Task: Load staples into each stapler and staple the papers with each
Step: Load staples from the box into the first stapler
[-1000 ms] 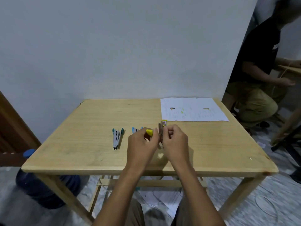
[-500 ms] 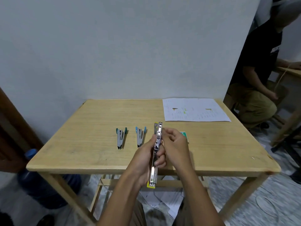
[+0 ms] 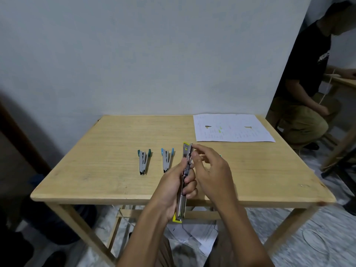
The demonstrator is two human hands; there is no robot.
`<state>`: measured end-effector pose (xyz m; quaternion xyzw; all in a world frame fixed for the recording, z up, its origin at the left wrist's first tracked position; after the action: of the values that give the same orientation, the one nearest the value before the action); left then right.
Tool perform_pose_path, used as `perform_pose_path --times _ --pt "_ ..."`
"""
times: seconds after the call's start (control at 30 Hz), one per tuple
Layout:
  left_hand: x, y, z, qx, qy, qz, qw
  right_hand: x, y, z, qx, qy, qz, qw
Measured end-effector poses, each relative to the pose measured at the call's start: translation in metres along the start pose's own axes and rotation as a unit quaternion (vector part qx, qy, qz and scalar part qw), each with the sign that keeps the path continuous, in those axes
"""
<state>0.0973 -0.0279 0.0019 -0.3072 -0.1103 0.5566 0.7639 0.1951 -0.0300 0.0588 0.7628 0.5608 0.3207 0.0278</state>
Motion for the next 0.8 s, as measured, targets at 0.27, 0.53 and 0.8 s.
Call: perform_pose_path --times 0.27,0.53,0.8 --pt "-0.003 0.009 0.005 0.023 -0.013 0.058 0.998 -0.011 -0.007 -0.005 0.002 0.056 0.023 0.998" --pt "0.000 0.032 0.009 -0.056 0.006 0.111 0.992 -0.040 -0.010 -0.030 0.035 0.212 0.073 0.974" --pt "0.001 0.035 0.006 -0.099 0.012 0.085 0.991 -0.046 -0.011 -0.036 0.022 0.213 0.065 0.975"
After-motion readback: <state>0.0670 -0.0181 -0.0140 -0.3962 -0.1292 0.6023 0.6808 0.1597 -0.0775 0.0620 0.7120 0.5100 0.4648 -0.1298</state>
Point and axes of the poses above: each hand's wrist, its own x-axis towards the middle knuckle, its own y-axis out of the back of the hand, z = x × y, the point moved 9 cm from there along x, towards the middle knuckle
